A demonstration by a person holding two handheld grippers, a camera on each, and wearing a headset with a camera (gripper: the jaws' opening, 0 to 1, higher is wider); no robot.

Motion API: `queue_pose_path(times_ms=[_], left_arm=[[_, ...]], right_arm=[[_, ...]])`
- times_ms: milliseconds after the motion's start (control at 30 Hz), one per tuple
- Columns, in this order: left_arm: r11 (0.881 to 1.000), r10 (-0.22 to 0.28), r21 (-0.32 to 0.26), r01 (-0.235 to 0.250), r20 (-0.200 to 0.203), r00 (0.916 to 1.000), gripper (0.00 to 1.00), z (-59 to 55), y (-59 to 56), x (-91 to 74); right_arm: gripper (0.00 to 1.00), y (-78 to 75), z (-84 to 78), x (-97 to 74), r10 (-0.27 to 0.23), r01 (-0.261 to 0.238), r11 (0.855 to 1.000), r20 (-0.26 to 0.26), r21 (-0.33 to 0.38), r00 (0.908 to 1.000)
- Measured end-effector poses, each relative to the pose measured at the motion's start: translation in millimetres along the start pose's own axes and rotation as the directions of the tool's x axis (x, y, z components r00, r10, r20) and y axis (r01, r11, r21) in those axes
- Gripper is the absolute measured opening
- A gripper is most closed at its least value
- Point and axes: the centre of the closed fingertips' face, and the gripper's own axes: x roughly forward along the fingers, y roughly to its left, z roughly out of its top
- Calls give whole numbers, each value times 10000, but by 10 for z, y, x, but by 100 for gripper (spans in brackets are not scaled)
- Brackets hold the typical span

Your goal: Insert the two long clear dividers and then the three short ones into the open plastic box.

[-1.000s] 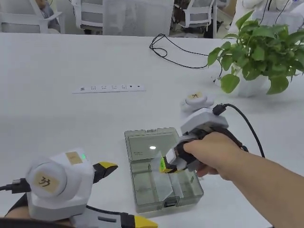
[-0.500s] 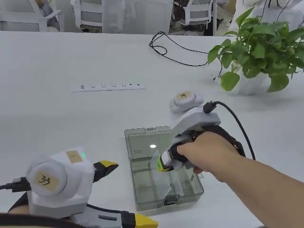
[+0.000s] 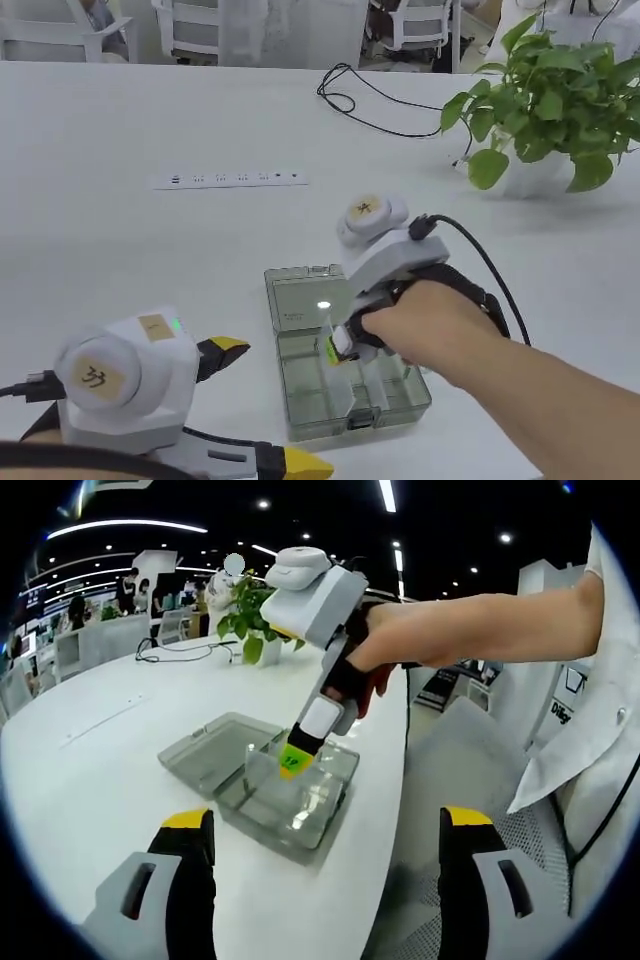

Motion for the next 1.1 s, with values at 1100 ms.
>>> queue_pose_path(times_ms=[1100], left_arm=[[9999, -20, -141, 22, 154, 9999, 94, 54, -3, -6]], right_arm=[[6, -96, -2, -87, 1094, -1252, 9571, 744, 2613, 9912]])
